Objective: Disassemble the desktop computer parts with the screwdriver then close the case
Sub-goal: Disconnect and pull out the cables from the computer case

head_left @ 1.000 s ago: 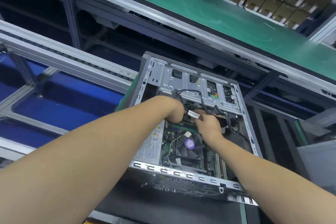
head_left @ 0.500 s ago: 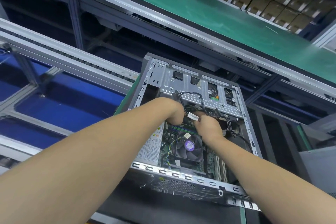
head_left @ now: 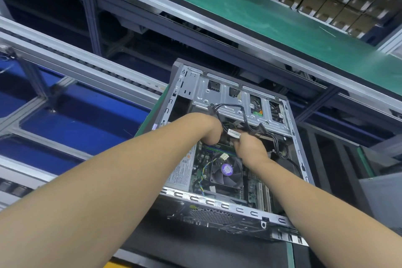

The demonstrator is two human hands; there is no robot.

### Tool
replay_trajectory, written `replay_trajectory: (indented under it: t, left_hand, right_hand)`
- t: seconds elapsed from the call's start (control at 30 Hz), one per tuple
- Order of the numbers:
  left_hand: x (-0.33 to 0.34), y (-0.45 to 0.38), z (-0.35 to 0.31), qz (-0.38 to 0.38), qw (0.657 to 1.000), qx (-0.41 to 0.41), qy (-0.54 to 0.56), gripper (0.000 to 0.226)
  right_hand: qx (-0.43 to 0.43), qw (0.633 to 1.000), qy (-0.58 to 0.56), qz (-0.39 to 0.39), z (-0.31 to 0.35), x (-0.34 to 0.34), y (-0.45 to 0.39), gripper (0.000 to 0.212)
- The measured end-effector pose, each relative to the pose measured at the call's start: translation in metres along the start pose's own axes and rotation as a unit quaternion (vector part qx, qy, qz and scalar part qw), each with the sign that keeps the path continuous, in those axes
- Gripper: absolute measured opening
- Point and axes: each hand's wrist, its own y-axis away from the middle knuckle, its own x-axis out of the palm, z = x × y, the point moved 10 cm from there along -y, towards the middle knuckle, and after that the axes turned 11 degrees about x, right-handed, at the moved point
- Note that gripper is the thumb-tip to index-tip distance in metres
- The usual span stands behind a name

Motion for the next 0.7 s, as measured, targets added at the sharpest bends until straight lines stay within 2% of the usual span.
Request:
replay_trajectory:
  t: [0.13,0.33,0.53,0.6,0.7]
  left_hand:
    - [0.0,-0.004,0.002,-0.015,1.0,0.006,0.016,0.044]
    - [-0.007,0.002,-0.003,-0.033,0.999,0.016,0.01,0.049]
    - [-0.004,-0.008,0.007,-0.049,0.998,0.0,0.027,0.052]
    - [-0.004,-0.011,0.008,-0.05,0.998,0.002,0.033,0.054]
    - [-0.003,-0.013,0.009,-0.054,0.998,0.0,0.029,0.056]
  right_hand:
    - [-0.004,1.0,-0.006,0.016,0.0,0.001,0.001,0.013]
    - [-0.01,0.999,0.002,0.032,0.005,-0.001,-0.001,0.017]
    - [-0.01,0.999,-0.013,0.029,0.001,0.003,-0.006,0.038]
    - [-0.015,0.999,-0.027,0.036,-0.001,0.005,-0.007,0.035]
    - [-0.033,0.999,-0.025,0.028,0.001,0.004,-0.006,0.018]
